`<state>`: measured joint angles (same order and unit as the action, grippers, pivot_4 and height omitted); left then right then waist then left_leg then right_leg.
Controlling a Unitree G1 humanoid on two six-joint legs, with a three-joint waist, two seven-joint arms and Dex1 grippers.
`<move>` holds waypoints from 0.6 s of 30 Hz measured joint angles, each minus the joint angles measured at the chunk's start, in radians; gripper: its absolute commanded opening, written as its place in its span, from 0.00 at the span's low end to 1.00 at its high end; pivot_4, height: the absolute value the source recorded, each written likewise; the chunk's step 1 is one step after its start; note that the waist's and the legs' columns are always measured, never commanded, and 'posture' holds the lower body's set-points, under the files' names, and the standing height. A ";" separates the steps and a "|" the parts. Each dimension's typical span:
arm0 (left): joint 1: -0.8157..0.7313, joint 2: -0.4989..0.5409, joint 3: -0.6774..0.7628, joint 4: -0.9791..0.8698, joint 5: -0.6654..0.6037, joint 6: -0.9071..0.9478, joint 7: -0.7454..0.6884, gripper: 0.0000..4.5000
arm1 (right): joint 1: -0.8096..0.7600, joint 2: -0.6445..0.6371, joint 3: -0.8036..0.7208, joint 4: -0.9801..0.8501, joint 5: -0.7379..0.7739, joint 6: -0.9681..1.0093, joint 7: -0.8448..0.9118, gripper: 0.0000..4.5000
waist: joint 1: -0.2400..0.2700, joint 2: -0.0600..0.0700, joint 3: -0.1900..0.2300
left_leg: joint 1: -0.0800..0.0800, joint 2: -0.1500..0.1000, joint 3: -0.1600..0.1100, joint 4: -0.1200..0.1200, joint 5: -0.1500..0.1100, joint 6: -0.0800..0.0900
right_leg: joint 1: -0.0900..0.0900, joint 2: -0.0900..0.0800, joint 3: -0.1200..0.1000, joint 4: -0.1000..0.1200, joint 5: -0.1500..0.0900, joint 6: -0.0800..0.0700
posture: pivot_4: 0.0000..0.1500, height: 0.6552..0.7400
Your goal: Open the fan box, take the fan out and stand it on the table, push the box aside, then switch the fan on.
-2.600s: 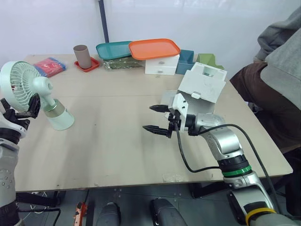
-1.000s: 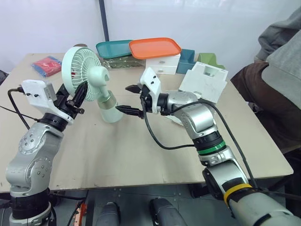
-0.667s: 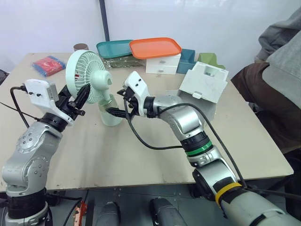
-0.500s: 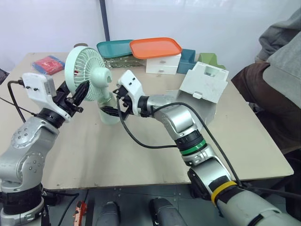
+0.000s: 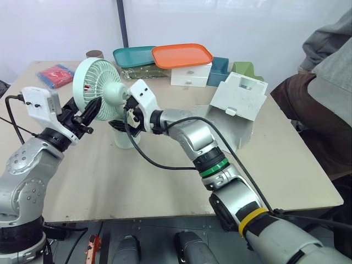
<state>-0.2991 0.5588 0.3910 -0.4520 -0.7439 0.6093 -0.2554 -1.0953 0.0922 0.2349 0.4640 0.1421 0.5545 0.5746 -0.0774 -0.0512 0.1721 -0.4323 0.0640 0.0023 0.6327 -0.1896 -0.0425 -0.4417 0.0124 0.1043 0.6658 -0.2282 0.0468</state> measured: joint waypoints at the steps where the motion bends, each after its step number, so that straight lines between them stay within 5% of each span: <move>1: 0.000 0.000 0.000 0.000 -0.001 0.001 0.000 0.43 | -0.004 0.002 -0.001 0.010 0.000 -0.004 -0.006 1.00 | 0.000 0.000 0.000 | 0.000 0.000 0.000 0.000 0.000 0.000 | 0.000 0.000 0.000 0.000 0.000 0.000 | 1.00 1.00; 5: 0.000 0.000 0.000 0.000 -0.004 0.009 0.002 0.43 | -0.006 -0.001 -0.004 0.024 -0.008 -0.023 -0.010 1.00 | 0.000 0.000 0.000 | -0.001 0.000 -0.001 0.000 0.000 0.000 | 0.000 0.000 -0.001 0.000 0.000 0.000 | 1.00 1.00; 8: 0.000 0.001 0.001 0.000 -0.010 0.012 0.005 0.43 | -0.006 -0.007 -0.004 0.026 -0.012 -0.029 -0.010 0.84 | 0.000 0.000 0.000 | -0.001 0.000 -0.001 0.000 0.000 0.000 | 0.000 0.000 -0.001 0.000 0.000 -0.001 | 1.00 1.00; 11: 0.000 0.001 0.001 0.000 -0.019 0.024 0.007 0.43 | -0.006 -0.007 -0.004 0.036 -0.016 -0.029 -0.010 0.52 | 0.000 0.000 0.000 | -0.001 0.000 -0.002 0.000 0.000 0.000 | 0.000 0.000 -0.002 0.000 0.000 -0.001 | 1.00 1.00; 18: 0.000 0.004 0.001 -0.001 -0.022 0.025 0.009 0.43 | -0.006 0.004 -0.005 0.063 -0.026 -0.040 -0.013 0.52 | 0.000 0.000 0.000 | -0.001 0.000 -0.002 0.000 0.000 0.000 | 0.000 0.000 -0.002 0.000 0.002 -0.005 | 1.00 1.00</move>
<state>-0.2992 0.5627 0.3924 -0.4526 -0.7663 0.6341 -0.2462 -1.1011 0.0964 0.2303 0.5273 0.1159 0.5149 0.5617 -0.0773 -0.0511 0.1721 -0.4336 0.0639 0.0004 0.6327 -0.1896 -0.0425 -0.4419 0.0123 0.1021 0.6656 -0.2259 0.0420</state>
